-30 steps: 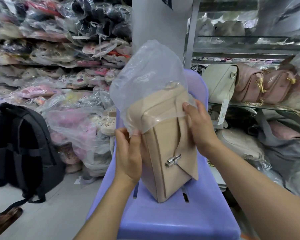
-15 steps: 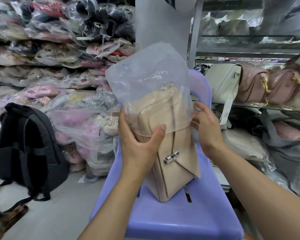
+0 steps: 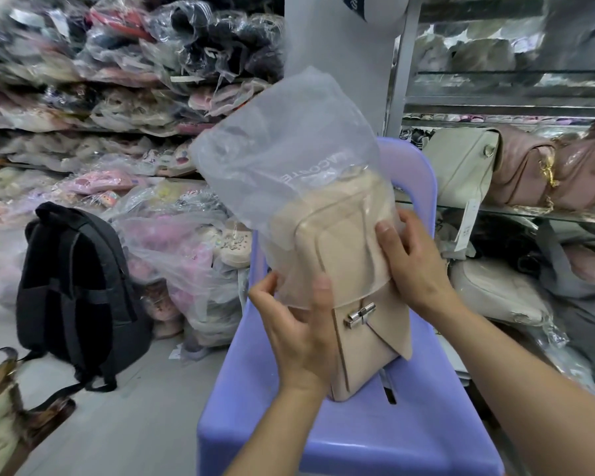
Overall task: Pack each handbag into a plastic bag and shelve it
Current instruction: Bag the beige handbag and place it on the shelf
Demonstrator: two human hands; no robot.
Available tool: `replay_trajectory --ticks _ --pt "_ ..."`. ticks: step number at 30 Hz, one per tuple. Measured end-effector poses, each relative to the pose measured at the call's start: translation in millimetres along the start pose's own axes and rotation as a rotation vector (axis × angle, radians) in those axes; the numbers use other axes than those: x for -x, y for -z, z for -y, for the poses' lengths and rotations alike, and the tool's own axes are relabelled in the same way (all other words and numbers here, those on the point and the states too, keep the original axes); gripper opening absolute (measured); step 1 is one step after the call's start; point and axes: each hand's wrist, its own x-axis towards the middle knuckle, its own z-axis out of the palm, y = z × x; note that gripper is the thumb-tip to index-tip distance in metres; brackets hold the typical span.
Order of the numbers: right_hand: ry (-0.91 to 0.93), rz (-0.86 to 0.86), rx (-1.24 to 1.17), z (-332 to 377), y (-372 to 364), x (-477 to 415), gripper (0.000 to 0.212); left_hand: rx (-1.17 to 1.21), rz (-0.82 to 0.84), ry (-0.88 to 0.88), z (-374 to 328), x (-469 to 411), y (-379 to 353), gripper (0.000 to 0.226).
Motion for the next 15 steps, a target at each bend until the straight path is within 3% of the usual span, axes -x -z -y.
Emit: replay_trajectory --ticks 3,9,13,15 --pt "-0.002 0.017 0.06 -14.6 0.8 10.4 0.05 -0.061 -0.077 -0.046 -10.6 -29.3 4.3 0.052" --pt "-0.029 0.041 -0.031 -23.6 6.8 5.4 0.049 -0.017 0.13 0.076 -7.1 -36.8 8.7 0.081" --pt "-0.035 -0.083 -0.184 -9.1 4.8 -11.3 0.053 -0.182 0.228 -0.005 6.5 -22.9 18.3 0.098" --pt "-0.055 -0.1 -0.233 -1.0 0.6 -16.5 0.044 -0.243 0.246 -0.039 11.0 -17.9 21.3 0.107"
